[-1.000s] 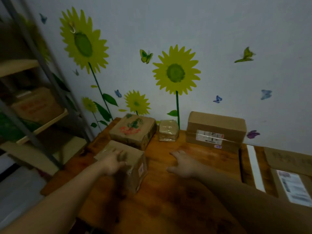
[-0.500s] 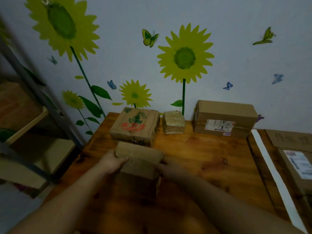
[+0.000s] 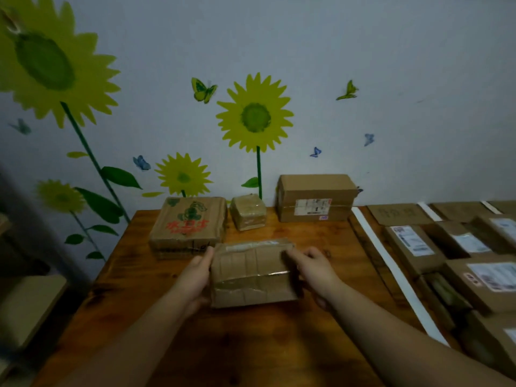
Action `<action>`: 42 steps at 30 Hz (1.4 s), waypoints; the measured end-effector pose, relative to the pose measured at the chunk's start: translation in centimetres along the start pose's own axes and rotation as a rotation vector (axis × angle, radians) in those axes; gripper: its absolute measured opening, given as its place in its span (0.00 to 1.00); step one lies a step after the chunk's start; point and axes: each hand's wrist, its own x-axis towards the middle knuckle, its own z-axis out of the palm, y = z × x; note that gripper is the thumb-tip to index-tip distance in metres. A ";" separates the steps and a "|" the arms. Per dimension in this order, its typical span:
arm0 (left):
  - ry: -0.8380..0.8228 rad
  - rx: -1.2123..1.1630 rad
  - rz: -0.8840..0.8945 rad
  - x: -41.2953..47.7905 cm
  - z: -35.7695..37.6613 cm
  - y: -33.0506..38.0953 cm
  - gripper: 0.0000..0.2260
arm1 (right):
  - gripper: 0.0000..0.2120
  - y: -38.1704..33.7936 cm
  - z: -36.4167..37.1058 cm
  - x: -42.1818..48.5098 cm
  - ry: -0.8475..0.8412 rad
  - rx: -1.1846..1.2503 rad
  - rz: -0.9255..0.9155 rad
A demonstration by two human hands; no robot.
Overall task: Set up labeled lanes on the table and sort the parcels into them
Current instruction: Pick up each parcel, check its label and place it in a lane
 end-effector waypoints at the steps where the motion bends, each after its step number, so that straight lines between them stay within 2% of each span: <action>1: 0.018 -0.033 0.016 -0.3 1.0 0.3 0.12 | 0.17 -0.3 -0.6 -0.3 0.012 0.022 -0.008; 6: 0.051 -0.069 0.138 -2.2 5.6 1.1 0.08 | 0.21 -1.7 -4.9 -1.3 0.194 0.099 -0.060; 9: 0.063 -0.086 0.199 -2.8 7.9 1.2 0.08 | 0.20 -2.1 -7.9 -2.1 0.126 0.073 -0.116; 11: 0.042 -0.137 0.223 -3.5 9.6 1.2 0.15 | 0.18 -2.5 -9.5 -2.5 0.099 0.057 -0.143; 14: -0.030 -0.178 0.279 -4.9 12.3 1.5 0.23 | 0.14 -3.7 -12.1 -2.3 0.144 0.058 -0.223; 16: -0.022 -0.148 0.333 -5.7 13.9 1.8 0.25 | 0.13 -4.5 -13.9 -2.3 0.137 0.060 -0.272; 22: 0.030 -0.100 0.592 -8.0 16.9 3.8 0.27 | 0.24 -6.0 -18.0 -4.2 0.087 0.064 -0.486; 27: 0.005 -0.062 0.762 -10.9 18.2 5.4 0.30 | 0.25 -7.1 -19.7 -6.9 0.072 0.078 -0.645; 33: -0.199 0.040 0.851 -13.2 21.0 5.4 0.30 | 0.27 -5.0 -21.7 -11.5 0.272 0.103 -0.632; 42: -0.596 0.143 0.694 -16.2 30.3 -0.6 0.32 | 0.31 3.3 -29.3 -20.2 0.573 0.250 -0.483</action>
